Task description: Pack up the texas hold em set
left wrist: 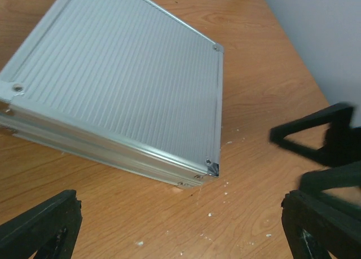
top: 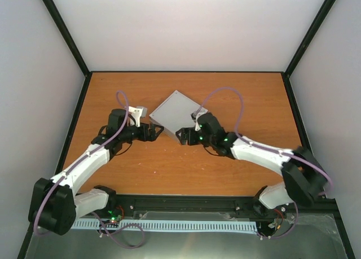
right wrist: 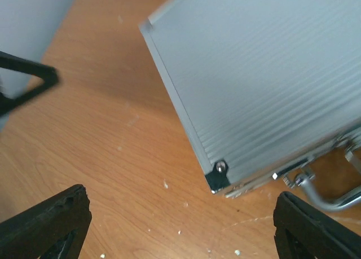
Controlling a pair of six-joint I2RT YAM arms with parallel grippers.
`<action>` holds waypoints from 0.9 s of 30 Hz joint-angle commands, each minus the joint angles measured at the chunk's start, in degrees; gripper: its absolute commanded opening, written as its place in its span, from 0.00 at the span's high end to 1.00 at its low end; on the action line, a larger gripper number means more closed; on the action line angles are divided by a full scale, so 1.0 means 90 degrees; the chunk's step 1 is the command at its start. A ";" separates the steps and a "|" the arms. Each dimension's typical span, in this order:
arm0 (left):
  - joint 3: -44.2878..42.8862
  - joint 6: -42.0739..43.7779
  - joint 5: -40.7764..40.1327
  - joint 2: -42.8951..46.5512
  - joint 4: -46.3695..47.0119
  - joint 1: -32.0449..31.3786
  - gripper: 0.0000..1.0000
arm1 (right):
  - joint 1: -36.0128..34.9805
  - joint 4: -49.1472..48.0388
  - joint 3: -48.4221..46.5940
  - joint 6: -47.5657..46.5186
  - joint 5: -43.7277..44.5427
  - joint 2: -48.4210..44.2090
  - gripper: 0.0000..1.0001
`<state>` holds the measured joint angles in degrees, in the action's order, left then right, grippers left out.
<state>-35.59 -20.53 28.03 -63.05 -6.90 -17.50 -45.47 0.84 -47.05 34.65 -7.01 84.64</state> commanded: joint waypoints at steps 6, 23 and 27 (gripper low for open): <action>-0.0707 -0.0282 -0.0004 -0.1061 0.0878 -0.0789 0.03 | 0.0903 0.0522 0.0463 -0.0952 0.0130 -0.1328 0.08; -0.1239 -0.0427 -0.0047 -0.2589 0.0910 -0.0969 0.03 | 0.2348 -0.0119 0.0358 -0.1588 -0.2172 -0.0023 0.08; -0.1207 -0.0555 -0.0105 -0.2658 0.0982 -0.0976 0.02 | 0.2510 0.0098 0.0126 -0.1845 -0.2145 0.0230 0.07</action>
<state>-44.51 -24.03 27.53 -86.37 0.82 -25.74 -24.27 1.13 -43.29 21.26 -23.92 85.19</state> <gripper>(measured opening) 0.973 0.931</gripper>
